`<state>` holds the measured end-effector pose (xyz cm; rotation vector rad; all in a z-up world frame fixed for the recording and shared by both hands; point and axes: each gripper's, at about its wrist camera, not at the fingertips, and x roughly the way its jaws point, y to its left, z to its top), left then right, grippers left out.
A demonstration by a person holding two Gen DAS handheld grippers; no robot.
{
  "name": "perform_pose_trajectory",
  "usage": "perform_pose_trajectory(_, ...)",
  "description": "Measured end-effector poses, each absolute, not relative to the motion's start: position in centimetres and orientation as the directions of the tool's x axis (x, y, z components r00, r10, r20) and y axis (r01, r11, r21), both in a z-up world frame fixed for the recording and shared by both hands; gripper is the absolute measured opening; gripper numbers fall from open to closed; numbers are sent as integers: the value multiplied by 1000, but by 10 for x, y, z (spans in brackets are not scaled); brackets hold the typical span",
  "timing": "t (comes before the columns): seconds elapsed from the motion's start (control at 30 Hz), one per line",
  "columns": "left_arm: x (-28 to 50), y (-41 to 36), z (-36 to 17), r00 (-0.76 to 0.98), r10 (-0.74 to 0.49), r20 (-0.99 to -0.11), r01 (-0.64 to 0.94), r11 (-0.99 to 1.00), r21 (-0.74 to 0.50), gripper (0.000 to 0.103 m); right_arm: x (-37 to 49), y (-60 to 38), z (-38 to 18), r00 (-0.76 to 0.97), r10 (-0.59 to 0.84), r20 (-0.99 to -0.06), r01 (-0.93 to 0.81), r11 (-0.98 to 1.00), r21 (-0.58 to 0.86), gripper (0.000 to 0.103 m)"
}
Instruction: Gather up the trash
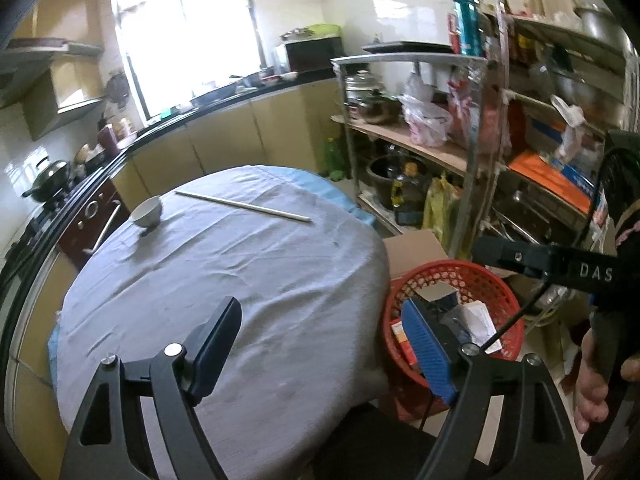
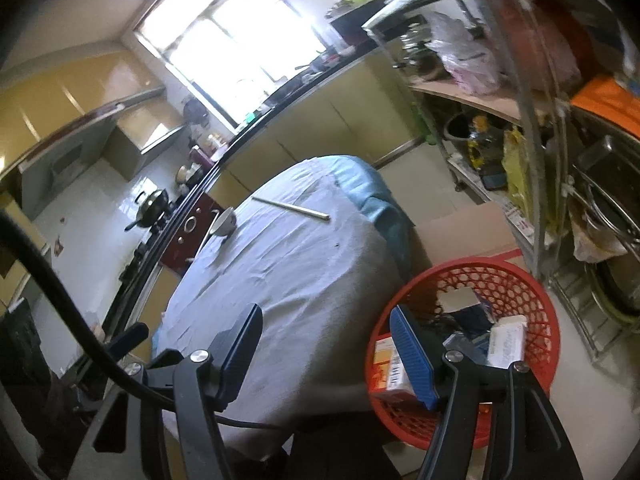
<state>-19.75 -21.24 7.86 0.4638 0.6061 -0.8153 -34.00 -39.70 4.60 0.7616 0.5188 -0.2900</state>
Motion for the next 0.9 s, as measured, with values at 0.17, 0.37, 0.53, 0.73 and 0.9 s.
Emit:
perform_pose_trajectory(0.17, -182, -183, 84, 590, -493, -640, 723, 674, 148, 84, -320, -368, 58, 839, -47, -542, 388, 751, 535, 70)
perform_pose_trajectory(0.37, -162, -145, 88, 664, -415, -621, 626, 763, 159, 84, -297, -328, 75, 845, -20, -534, 325, 812, 485, 70)
perform_pose_trajectory(0.53, -145, -108, 92, 718, -353, -600, 540, 827, 159, 84, -280, -295, 89, 851, 0, -526, 276, 852, 446, 70)
perform_pose_trajectory(0.73, -130, -58, 100, 776, -278, -566, 435, 885, 163, 86, -258, -255, 113, 866, 16, -499, 215, 891, 401, 70)
perform_pose_trajectory(0.9, -121, -22, 106, 803, -234, -549, 368, 918, 148, 86, -241, -220, 131, 878, 31, -478, 163, 919, 358, 70)
